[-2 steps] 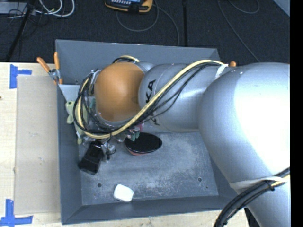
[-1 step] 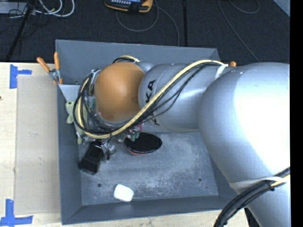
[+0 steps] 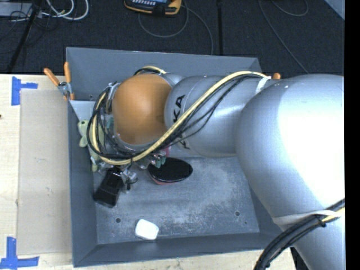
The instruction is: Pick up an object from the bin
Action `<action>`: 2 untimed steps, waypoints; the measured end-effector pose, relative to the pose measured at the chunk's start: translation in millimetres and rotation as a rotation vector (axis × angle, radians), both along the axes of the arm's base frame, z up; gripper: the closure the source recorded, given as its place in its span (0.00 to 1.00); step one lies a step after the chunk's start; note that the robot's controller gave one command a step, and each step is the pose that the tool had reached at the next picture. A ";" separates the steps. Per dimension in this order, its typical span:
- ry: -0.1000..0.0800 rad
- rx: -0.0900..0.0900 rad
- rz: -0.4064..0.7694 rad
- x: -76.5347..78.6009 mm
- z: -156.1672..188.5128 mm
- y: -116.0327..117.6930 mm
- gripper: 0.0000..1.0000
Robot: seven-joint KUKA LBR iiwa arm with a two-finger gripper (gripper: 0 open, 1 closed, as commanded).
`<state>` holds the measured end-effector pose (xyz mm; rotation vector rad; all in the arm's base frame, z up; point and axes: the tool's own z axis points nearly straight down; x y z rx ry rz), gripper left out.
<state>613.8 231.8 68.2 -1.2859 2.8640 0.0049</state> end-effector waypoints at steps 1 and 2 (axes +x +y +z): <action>0.003 -0.001 0.000 -1.2 3.4 -0.4 1.00; 0.013 -0.005 -0.001 -4.1 20.7 -1.2 1.00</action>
Offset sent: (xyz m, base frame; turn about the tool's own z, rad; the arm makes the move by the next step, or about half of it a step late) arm -0.0001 -0.0001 0.0963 0.0000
